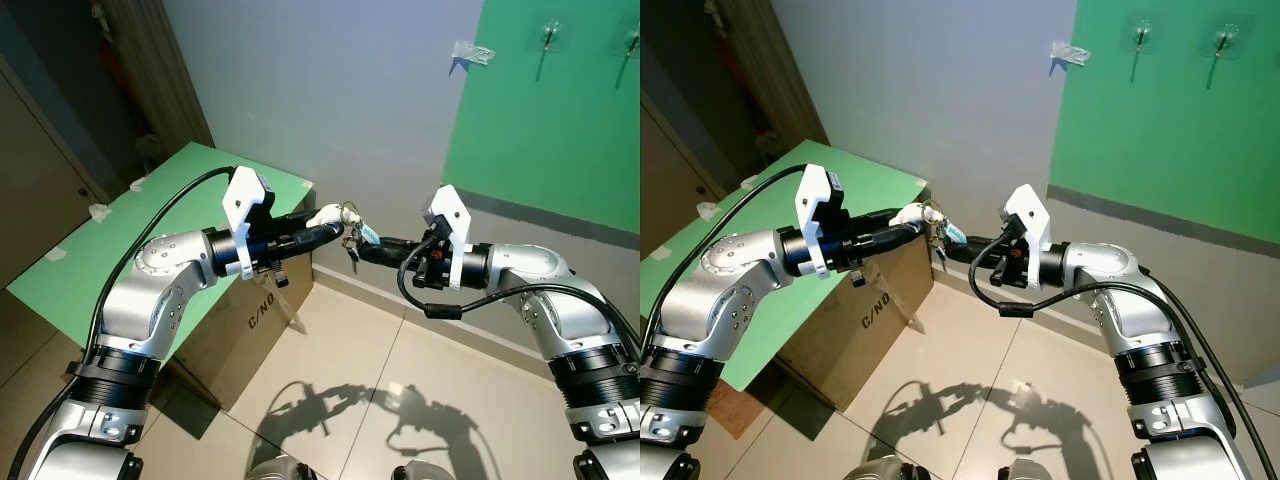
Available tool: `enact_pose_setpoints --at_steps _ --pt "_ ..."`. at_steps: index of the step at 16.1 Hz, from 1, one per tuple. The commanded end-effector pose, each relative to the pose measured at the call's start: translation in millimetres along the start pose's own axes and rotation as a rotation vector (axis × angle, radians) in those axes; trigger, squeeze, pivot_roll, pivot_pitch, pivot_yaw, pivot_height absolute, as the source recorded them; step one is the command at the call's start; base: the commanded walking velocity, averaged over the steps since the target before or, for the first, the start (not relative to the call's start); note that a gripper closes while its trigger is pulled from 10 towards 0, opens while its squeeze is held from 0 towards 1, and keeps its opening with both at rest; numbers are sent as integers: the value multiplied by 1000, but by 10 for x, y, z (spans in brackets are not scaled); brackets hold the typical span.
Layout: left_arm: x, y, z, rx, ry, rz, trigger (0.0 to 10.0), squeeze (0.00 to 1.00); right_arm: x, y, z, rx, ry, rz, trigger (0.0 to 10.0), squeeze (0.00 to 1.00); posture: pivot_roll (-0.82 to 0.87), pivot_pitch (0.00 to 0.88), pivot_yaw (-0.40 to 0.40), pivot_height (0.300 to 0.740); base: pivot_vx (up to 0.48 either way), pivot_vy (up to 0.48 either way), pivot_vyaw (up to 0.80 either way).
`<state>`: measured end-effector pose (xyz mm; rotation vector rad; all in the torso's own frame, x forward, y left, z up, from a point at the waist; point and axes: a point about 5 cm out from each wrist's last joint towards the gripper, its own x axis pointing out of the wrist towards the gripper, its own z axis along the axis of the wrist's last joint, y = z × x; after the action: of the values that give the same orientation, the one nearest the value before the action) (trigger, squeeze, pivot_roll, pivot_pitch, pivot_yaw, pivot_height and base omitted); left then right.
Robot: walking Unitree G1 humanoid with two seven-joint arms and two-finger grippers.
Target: Hang keys on a hook
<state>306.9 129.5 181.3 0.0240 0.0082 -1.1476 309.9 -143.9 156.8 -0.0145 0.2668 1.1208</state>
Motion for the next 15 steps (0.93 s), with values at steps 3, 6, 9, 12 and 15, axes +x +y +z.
enact_pose_setpoints --at_steps 3,6,9,12,15 --pt "-23 20 23 13 9 6 0 0 -25 13 75 -20 -28 0 0 0 -182 57 124 740 0 0 0" --pt "-22 24 21 19 13 7 0 0 -28 8 89 -21 -34 -2 0 0 -182 50 124 740 0 0 0" --pt "-21 39 20 29 22 17 0 0 -28 -2 97 -26 -36 -6 0 0 -181 45 123 740 0 0 0" --pt "-16 88 1 58 45 72 4588 1000 -44 -15 95 -28 -35 -14 0 0 -183 40 121 740 0 0 0" --pt "-4 97 -12 51 44 80 10000 1000 -70 -33 107 -52 -32 -34 0 0 -184 42 122 740 0 0 0"
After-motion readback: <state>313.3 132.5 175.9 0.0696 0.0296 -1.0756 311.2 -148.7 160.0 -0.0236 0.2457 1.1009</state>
